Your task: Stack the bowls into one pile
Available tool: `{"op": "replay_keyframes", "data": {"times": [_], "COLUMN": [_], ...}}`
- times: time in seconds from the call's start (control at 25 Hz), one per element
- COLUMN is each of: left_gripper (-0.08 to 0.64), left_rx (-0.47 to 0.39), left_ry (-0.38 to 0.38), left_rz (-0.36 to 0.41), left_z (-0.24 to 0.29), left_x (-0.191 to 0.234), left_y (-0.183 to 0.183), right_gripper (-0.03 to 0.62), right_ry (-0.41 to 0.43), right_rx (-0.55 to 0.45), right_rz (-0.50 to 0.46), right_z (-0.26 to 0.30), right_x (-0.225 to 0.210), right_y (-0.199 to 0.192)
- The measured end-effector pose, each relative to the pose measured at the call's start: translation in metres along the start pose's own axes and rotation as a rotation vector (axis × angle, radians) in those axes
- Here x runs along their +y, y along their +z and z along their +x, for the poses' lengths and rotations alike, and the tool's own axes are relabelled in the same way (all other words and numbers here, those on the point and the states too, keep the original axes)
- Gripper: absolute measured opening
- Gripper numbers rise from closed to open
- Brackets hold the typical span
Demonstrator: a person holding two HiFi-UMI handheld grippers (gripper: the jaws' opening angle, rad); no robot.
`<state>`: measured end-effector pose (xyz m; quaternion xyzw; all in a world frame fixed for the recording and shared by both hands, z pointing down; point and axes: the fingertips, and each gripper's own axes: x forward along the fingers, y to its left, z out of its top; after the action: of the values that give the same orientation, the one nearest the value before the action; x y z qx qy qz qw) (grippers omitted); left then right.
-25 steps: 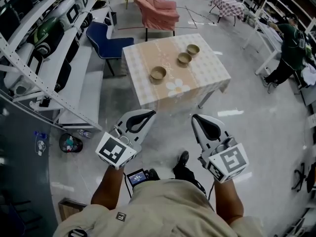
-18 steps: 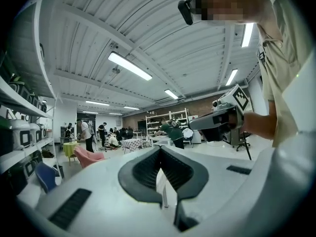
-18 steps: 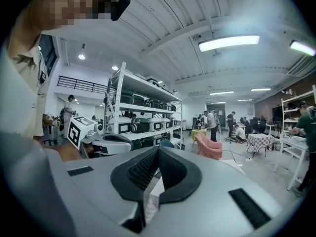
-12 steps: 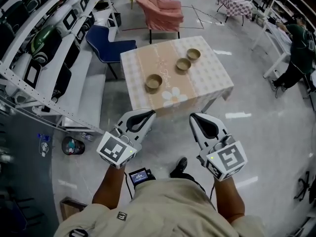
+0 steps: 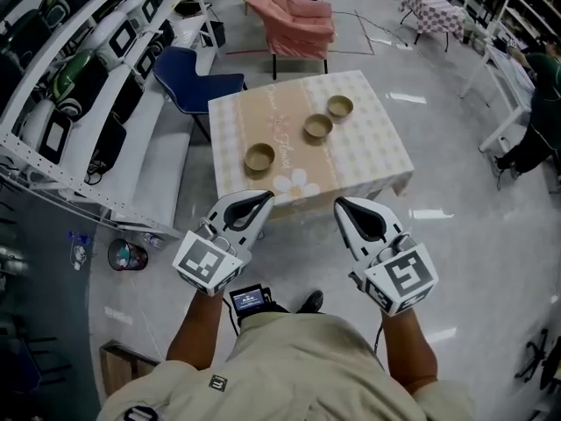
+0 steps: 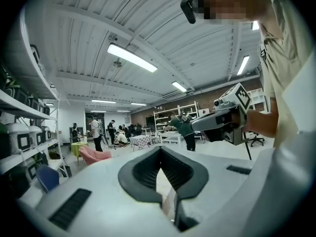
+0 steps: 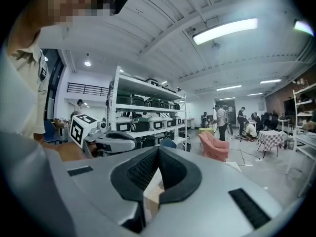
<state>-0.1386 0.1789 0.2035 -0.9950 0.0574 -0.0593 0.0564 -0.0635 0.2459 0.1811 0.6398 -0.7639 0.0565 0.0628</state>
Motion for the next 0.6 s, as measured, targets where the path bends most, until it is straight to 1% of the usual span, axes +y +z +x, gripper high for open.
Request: {"op": "replay_keyframes", "data": {"times": [0.16,0.36,0.6], "left_gripper": [0.006,0.006,0.006], "left_rx": [0.018,0.043,0.067], "left_ry": [0.030,0.065,0.070], "left_rz": [-0.005,-0.014,-0.033], "left_z": [0.017,0.033,0.054], "left_x": [0.007,0.026,0.057], "left_y": [-0.001,-0.012,-0.027], "right_gripper": [0.003,0.003,0.003], "right_ry": [0.019,0.036,0.046], "right_rx": [0.003,0.012,0.035], "right_rz": [0.005,0.012,0.030], "right_z": [0.004,0.020,0.056], "right_x": [-0.021,-0.042,-0.065], "right_y": [-0.002,-0.008,-0.015]}}
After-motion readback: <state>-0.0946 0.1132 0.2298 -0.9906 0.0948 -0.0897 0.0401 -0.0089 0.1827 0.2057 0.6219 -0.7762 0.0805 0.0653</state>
